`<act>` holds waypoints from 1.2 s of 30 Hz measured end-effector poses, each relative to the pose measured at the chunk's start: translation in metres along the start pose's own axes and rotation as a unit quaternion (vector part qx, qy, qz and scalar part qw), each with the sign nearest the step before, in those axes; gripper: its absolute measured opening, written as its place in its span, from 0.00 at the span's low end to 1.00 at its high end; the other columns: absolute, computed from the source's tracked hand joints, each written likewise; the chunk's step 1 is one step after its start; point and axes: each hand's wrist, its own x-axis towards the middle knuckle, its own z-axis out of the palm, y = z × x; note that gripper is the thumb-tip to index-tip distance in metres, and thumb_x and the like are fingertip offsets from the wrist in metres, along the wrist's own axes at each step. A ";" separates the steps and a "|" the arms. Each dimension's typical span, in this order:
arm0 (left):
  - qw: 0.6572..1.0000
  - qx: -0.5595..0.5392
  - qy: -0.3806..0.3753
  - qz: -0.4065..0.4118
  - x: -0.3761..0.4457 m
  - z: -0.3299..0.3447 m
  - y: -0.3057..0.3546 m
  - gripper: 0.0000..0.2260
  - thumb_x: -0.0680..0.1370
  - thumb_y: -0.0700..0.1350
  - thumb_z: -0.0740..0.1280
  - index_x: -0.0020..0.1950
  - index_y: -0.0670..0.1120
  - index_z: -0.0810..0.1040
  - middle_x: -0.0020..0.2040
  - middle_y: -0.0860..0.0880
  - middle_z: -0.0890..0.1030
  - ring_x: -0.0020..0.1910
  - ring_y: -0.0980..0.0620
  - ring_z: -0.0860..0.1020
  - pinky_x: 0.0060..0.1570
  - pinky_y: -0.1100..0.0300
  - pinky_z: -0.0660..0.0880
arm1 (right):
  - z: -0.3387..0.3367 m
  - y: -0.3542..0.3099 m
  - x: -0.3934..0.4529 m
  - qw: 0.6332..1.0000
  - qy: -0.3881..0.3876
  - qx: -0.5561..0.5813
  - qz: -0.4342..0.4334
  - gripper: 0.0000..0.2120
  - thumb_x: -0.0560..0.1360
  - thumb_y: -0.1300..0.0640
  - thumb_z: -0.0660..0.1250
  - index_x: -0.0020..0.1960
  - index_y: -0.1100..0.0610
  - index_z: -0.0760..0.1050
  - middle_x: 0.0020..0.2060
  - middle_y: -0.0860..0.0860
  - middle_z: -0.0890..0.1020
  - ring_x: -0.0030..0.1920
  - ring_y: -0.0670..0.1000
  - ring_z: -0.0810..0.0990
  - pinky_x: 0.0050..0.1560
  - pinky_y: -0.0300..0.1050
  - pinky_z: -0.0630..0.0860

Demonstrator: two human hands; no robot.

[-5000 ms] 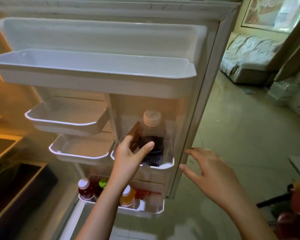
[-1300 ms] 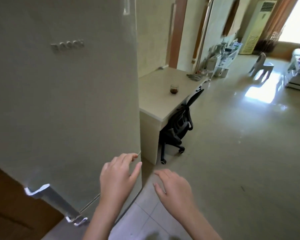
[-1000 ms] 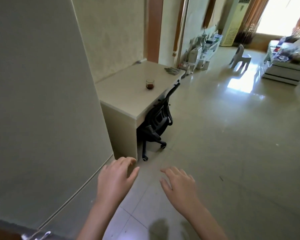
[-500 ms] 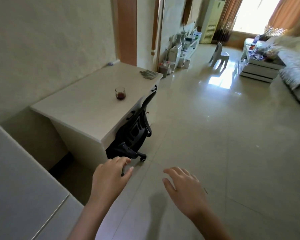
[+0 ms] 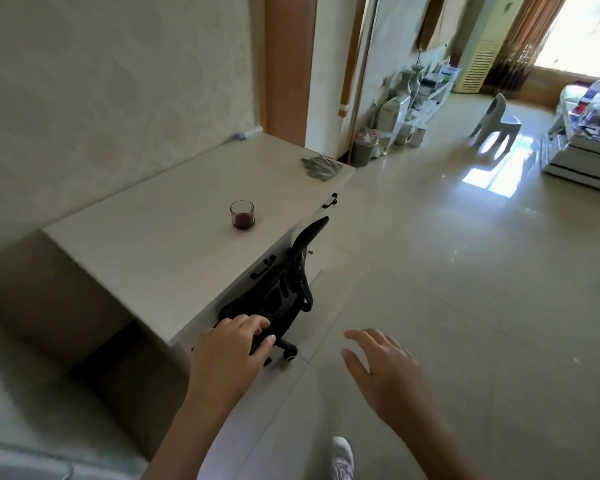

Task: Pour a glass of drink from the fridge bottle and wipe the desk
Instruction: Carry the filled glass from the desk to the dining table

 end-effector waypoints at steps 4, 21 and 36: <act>0.999 -0.003 0.018 -0.046 0.051 0.027 0.022 0.08 0.75 0.55 0.67 0.51 0.55 0.80 0.43 0.60 0.81 0.41 0.58 0.79 0.38 0.63 0.72 | -0.015 0.036 0.074 0.998 -0.037 -0.004 -0.045 0.16 0.78 0.44 0.56 0.63 0.43 0.69 0.61 0.39 0.74 0.62 0.44 0.72 0.58 0.43 0.68; 0.967 0.038 0.083 -0.237 0.209 0.065 -0.037 0.16 0.74 0.59 0.56 0.47 0.55 0.80 0.39 0.60 0.81 0.37 0.58 0.78 0.35 0.64 0.69 | 0.015 0.008 0.358 0.961 -0.119 0.015 -0.250 0.17 0.78 0.45 0.56 0.65 0.47 0.67 0.62 0.42 0.73 0.62 0.45 0.71 0.59 0.43 0.68; 0.923 0.010 0.089 -0.375 0.266 0.089 -0.078 0.10 0.73 0.57 0.62 0.48 0.56 0.79 0.40 0.61 0.81 0.38 0.59 0.79 0.37 0.62 0.72 | 0.123 -0.056 0.518 0.896 -0.239 -0.090 -0.363 0.31 0.77 0.44 0.57 0.74 0.52 0.50 0.73 0.50 0.58 0.71 0.52 0.59 0.67 0.49 0.61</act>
